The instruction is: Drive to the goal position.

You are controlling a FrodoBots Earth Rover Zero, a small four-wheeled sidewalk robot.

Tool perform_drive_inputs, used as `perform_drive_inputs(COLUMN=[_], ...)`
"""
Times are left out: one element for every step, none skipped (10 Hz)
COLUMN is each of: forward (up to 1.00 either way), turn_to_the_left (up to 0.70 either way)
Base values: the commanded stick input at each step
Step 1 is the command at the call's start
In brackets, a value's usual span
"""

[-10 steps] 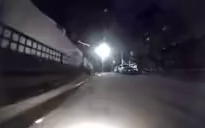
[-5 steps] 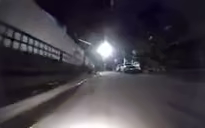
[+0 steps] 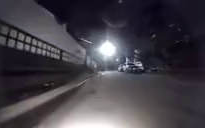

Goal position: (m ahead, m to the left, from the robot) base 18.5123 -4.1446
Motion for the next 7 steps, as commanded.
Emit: perform_drive_inputs(forward=[0.70, 0.70, 0.70, 0.70, 0.70, 0.70, 0.70], turn_to_the_left=[0.00, 0.00, 0.00, 0.00, 0.00, 0.00, 0.00])
